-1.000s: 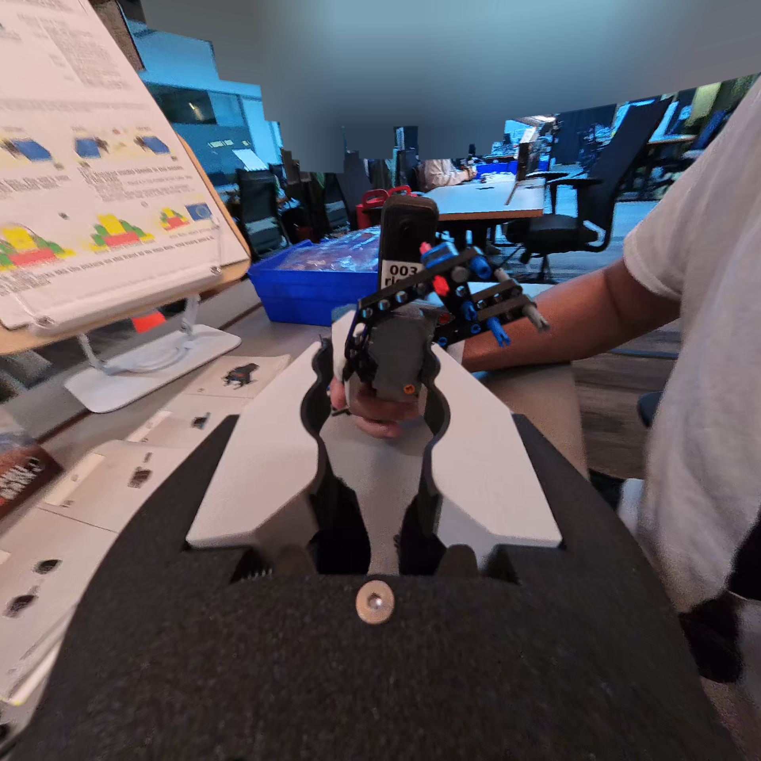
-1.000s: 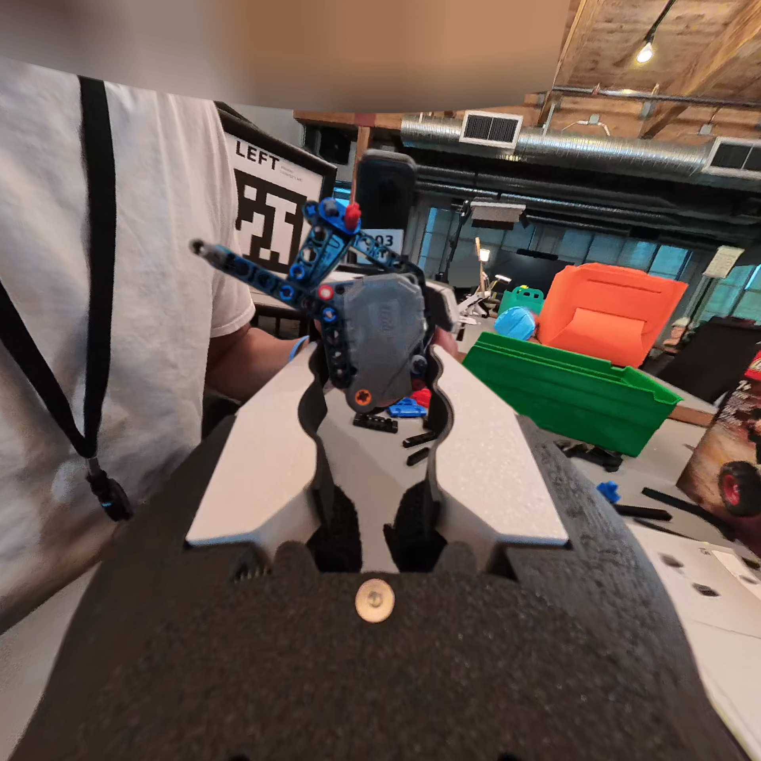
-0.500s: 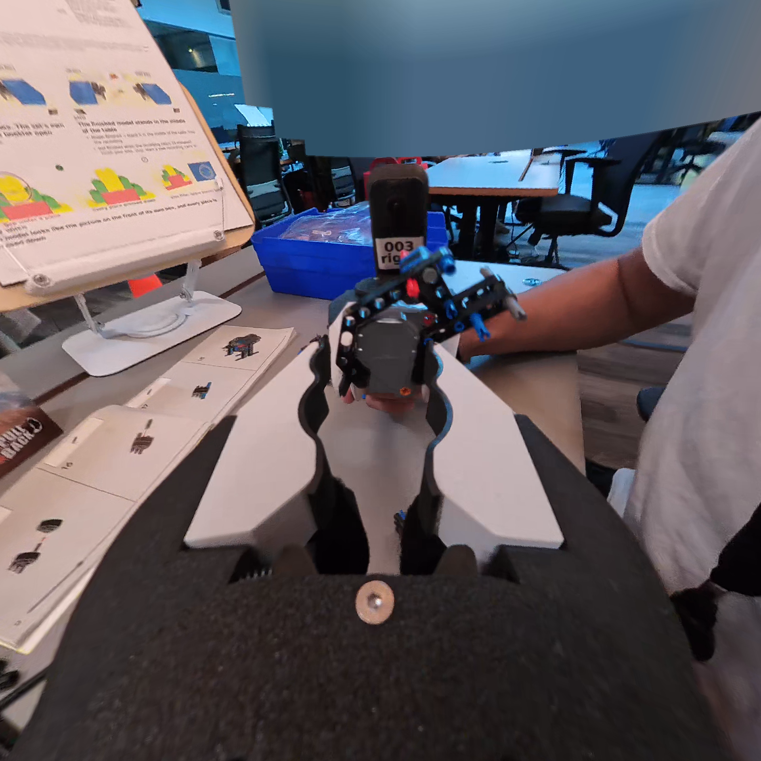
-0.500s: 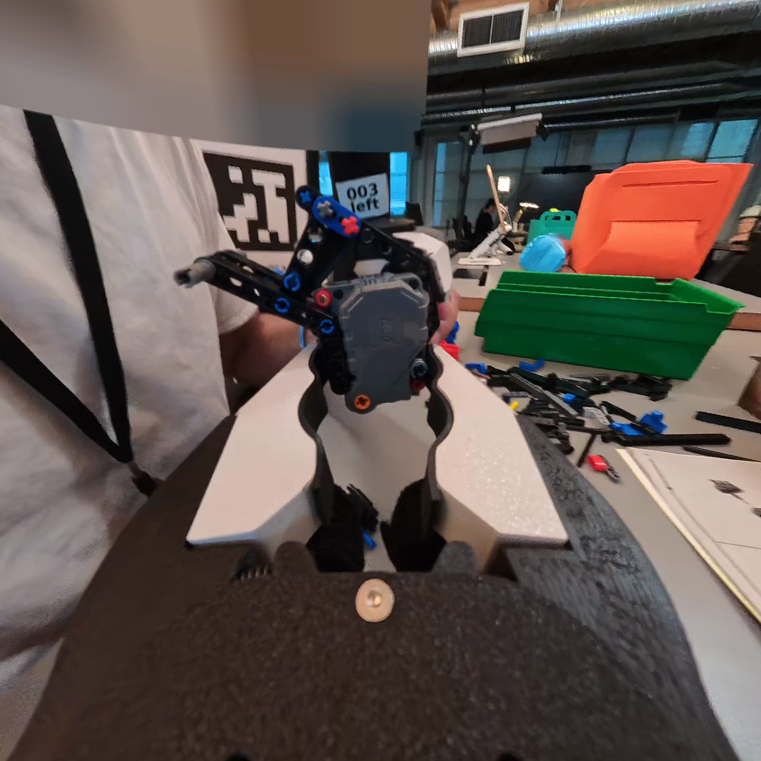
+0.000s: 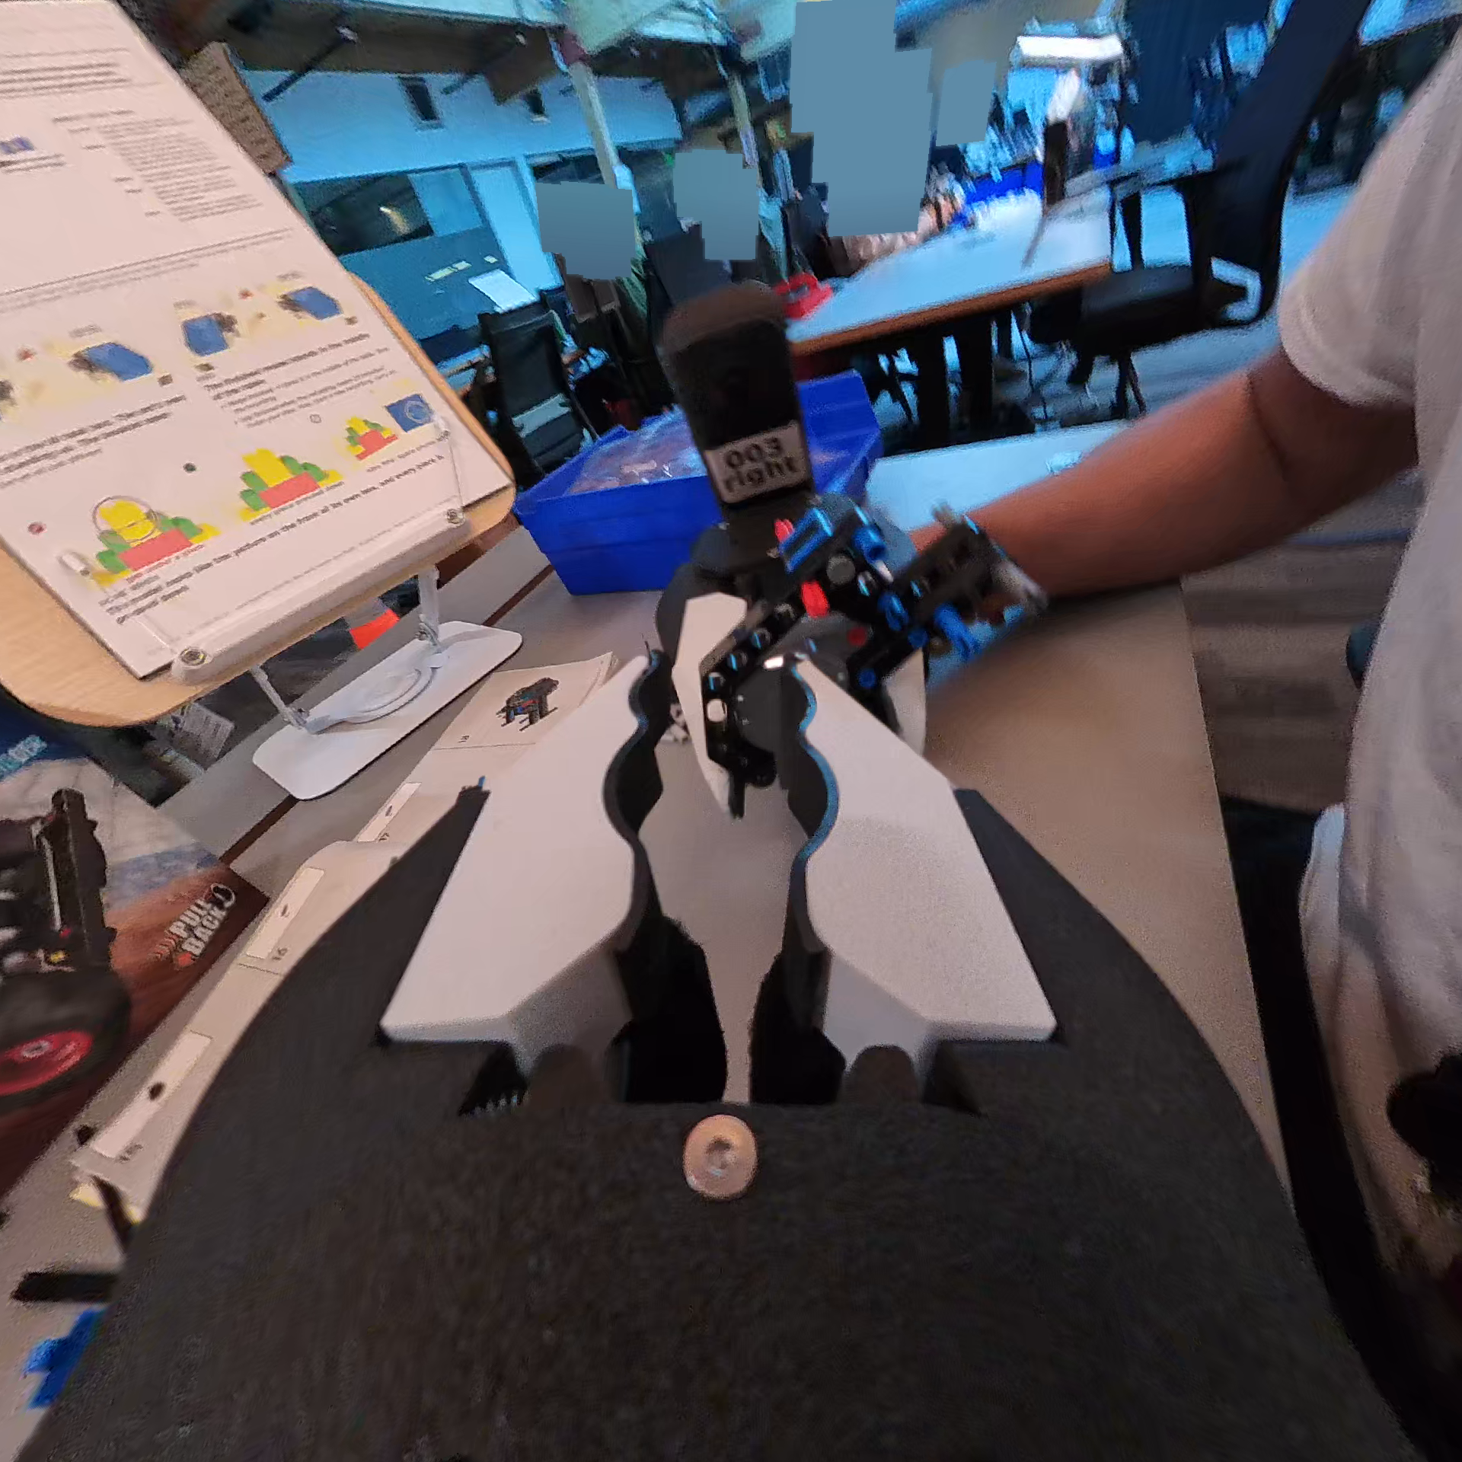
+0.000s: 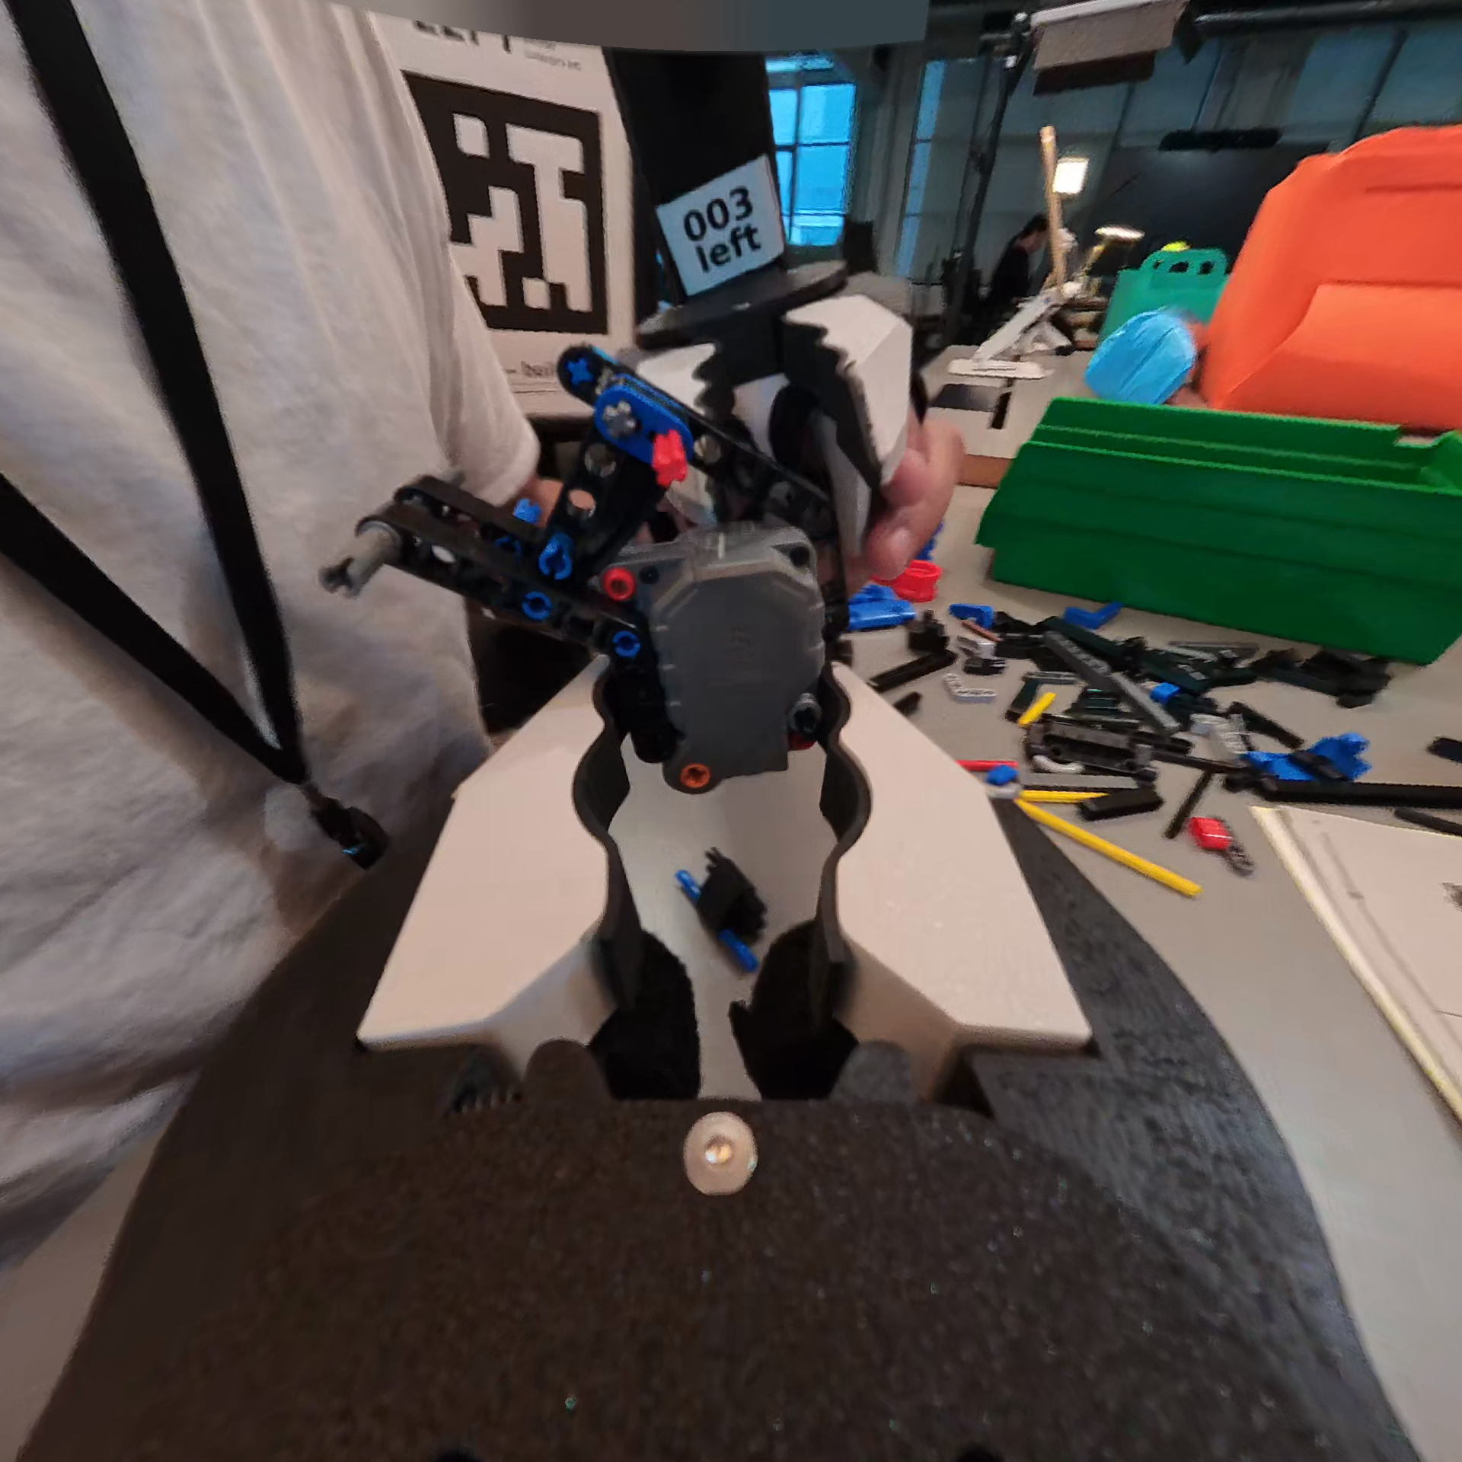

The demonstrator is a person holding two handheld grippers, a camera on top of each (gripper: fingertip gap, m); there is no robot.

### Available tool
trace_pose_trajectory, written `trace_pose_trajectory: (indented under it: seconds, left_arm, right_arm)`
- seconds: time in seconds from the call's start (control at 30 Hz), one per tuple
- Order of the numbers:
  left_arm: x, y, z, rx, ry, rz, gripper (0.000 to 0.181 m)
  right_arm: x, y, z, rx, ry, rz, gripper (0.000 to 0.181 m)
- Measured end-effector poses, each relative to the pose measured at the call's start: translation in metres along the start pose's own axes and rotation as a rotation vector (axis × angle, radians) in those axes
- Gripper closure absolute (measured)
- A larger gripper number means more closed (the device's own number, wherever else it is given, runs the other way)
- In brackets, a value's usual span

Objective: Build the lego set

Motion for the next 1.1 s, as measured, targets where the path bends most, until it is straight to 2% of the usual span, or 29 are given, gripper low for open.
trace_pose_trajectory:
  seconds: [0.07, 0.2, 0.33, 0.67, 0.83, 0.97, 1.1]
  left_arm:
    - [0.0, 0.005, -0.004, -0.069, -0.065, -0.034, 0.156]
    - [-0.002, 0.013, -0.008, -0.276, -0.173, -0.053, 0.156]
    - [-0.003, 0.008, -0.014, -0.409, -0.236, 0.007, 0.175]
    - [-0.006, 0.008, -0.028, -0.372, -0.217, 0.02, 0.175]
    - [-0.001, -0.002, -0.024, -0.331, -0.13, 0.106, 0.176]
    - [0.001, 0.001, -0.03, -0.295, -0.107, 0.088, 0.173]
    - [0.001, 0.007, -0.036, -0.307, -0.137, 0.059, 0.163]
  right_arm:
    - [0.001, -0.008, 0.001, -0.08, 0.0, 0.071, 0.136]
    - [0.0, -0.024, -0.008, -0.24, -0.107, 0.195, 0.136]
    - [0.001, -0.021, -0.011, -0.285, -0.111, 0.203, 0.136]
    - [-0.002, -0.021, -0.025, -0.278, -0.201, 0.191, 0.136]
    - [0.002, -0.008, -0.018, -0.27, -0.152, 0.138, 0.136]
    - [0.002, -0.007, -0.023, -0.238, -0.243, 0.109, 0.136]
    - [0.003, -0.016, -0.026, -0.29, -0.305, 0.16, 0.136]
Point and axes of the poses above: each gripper's, where its closed fingertips meet, x back along the fingers, z out of its top, y = z × x across the jaws, the point moved 1 cm from there along x, back along the fingers, and after that the axes turned 8 degrees about -z, right-handed, at the moved point
